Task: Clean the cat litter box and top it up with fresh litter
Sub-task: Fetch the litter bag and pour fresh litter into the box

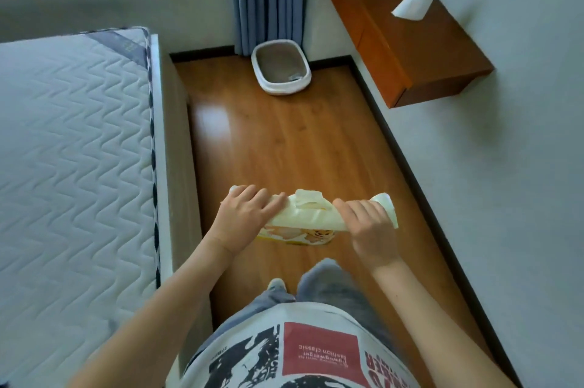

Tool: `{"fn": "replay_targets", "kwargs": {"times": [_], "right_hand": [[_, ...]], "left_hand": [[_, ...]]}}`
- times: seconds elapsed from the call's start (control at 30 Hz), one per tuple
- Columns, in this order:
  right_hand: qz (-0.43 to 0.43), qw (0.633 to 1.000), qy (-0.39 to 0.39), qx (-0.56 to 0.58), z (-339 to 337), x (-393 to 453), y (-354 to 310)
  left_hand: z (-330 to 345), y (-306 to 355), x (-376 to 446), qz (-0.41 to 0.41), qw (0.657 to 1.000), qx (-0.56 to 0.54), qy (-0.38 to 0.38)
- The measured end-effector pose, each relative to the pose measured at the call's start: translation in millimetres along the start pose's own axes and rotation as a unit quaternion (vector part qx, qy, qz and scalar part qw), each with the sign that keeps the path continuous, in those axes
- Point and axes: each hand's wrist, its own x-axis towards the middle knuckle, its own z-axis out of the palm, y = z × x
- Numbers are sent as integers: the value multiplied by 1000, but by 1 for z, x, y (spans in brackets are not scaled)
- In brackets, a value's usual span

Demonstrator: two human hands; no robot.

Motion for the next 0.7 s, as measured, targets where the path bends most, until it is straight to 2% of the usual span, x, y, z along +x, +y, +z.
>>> {"fn": "replay_targets", "kwargs": {"times": [0.27, 0.47, 0.7], "right_hand": [[-50, 998, -1, 32, 72, 126, 78], [-104, 990, -23, 93, 125, 224, 149], [-147, 983, -40, 104, 176, 334, 209]], "left_hand": [[63, -75, 101, -60, 998, 15, -9], [101, -123, 173, -103, 991, -5, -83], [140, -182, 255, -156, 983, 2, -94]]}}
